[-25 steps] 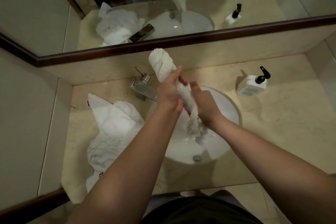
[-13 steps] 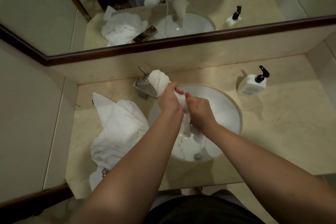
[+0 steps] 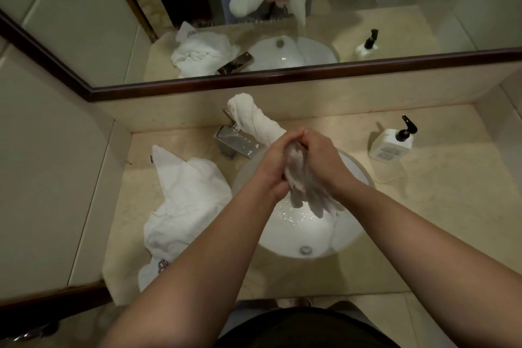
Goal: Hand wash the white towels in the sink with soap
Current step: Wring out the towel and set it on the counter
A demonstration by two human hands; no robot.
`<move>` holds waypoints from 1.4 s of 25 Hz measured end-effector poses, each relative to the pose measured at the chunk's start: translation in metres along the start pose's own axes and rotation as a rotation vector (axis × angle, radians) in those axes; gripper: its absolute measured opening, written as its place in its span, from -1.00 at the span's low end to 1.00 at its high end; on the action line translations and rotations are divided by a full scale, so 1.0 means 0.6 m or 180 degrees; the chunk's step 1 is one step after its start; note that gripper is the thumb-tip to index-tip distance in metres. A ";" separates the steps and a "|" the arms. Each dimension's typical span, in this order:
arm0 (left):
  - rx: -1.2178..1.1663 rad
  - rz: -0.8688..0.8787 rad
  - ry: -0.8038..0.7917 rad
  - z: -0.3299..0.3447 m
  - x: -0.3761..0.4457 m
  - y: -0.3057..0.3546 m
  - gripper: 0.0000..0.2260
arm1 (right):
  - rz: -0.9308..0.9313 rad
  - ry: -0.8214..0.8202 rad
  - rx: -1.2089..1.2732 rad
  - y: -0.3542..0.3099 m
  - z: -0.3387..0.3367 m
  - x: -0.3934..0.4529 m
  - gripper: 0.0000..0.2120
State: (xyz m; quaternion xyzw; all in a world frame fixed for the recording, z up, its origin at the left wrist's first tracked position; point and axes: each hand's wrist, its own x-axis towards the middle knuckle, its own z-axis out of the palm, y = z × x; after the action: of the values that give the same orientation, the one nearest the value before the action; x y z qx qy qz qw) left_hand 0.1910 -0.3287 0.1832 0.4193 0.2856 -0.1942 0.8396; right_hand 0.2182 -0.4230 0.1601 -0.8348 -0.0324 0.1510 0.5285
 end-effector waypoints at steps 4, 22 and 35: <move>-0.0131 -0.0068 -0.0289 -0.018 -0.004 0.019 -0.80 | -0.0202 0.0262 0.0627 -0.029 -0.040 0.020 -0.72; -0.0816 0.0716 0.0130 -0.066 0.035 0.082 -0.81 | 0.1559 -0.2634 0.1560 -0.017 -0.024 0.047 -0.36; 0.0382 0.0627 0.0434 -0.123 0.051 0.058 -0.78 | 0.1567 -0.1640 0.1014 0.002 0.016 0.007 -0.63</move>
State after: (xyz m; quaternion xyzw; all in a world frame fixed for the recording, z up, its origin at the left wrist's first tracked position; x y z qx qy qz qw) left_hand 0.2104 -0.2516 0.1484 0.5070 0.2873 -0.0986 0.8066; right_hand 0.2192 -0.4141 0.1541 -0.6599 0.0610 0.4811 0.5740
